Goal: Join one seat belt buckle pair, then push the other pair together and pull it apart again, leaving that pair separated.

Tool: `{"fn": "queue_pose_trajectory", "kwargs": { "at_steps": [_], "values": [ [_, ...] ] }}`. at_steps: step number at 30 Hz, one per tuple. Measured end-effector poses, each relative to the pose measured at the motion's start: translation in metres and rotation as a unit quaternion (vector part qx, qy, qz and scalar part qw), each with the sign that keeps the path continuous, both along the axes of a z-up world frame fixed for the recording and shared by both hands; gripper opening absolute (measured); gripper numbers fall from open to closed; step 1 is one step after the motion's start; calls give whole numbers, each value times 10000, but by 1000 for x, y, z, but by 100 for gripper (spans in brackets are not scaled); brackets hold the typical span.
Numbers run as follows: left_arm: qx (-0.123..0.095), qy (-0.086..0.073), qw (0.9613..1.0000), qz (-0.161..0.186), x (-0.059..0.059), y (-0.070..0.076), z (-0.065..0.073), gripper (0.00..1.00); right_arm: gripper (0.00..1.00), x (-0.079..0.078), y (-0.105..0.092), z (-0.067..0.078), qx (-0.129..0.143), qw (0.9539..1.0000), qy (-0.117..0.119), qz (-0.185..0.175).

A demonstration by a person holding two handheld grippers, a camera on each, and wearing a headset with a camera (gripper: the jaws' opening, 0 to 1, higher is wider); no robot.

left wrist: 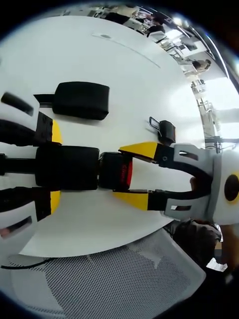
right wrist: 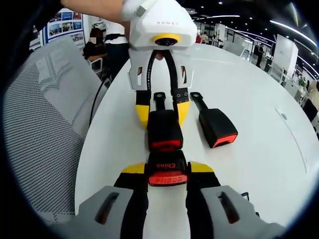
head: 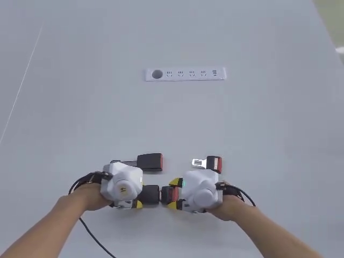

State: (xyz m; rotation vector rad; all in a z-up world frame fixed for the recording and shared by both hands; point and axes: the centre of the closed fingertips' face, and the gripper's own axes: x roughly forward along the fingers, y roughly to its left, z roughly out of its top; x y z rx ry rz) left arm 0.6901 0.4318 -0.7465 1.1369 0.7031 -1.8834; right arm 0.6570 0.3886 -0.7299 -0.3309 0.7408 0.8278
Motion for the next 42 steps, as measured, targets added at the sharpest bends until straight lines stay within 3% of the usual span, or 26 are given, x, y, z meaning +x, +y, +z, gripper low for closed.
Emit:
{"fn": "queue_pose_trajectory", "kwargs": {
  "at_steps": [17, 22, 28, 42],
  "values": [
    [-32, -13, 10000, 31, -1, 0, 1, 31, 26, -2, 0, 1, -113, 9999, 44, 31],
    [1, -36, 10000, -32, -1, 0, 1, 31, 26, -3, -1, 1, -99, 9999, 3, 56],
    [12, 48, 9999, -89, 0, 1, 0, 31, 25, -4, -2, 2, -46, 10000, -22, 53],
    [-7, 5, 9999, -163, 1, 3, -1, 31, 24, -5, -2, 2, -17, 9999, -48, 104]
  ]
}}
